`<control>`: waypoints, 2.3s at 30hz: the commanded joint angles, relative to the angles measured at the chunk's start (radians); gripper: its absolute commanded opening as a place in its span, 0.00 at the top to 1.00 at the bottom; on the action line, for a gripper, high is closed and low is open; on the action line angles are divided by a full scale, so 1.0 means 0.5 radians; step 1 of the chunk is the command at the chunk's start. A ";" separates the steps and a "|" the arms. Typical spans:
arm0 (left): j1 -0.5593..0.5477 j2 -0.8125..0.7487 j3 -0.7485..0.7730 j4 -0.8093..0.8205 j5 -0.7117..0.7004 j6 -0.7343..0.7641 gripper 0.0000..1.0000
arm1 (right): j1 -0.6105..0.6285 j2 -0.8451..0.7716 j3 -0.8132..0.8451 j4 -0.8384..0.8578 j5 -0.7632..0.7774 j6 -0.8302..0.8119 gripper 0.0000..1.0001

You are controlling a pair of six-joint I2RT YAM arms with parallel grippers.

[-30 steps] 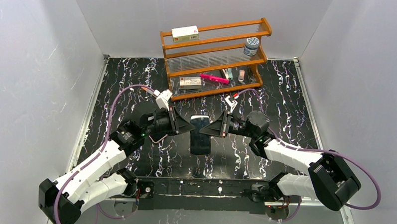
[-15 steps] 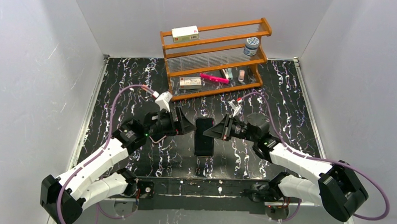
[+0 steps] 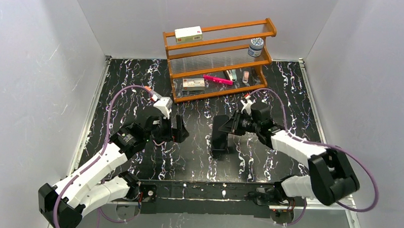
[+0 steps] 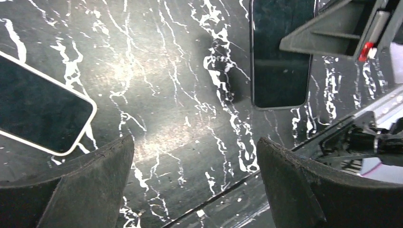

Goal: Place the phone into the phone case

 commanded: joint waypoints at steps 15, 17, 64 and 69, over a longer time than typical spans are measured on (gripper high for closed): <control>-0.001 -0.157 -0.047 -0.090 -0.255 0.171 0.02 | -0.588 0.749 0.466 -0.554 -0.202 -0.414 0.53; -0.001 -0.166 -0.047 -0.094 -0.267 0.169 0.02 | -0.591 0.729 0.542 -0.702 -0.100 -0.440 0.44; -0.001 -0.358 0.347 0.000 -0.408 -0.175 0.02 | -0.500 -1.006 0.846 -1.394 -0.092 -0.279 0.01; -0.001 -0.338 0.357 0.010 -0.366 -0.168 0.02 | -0.499 -1.046 0.822 -1.370 -0.075 -0.261 0.01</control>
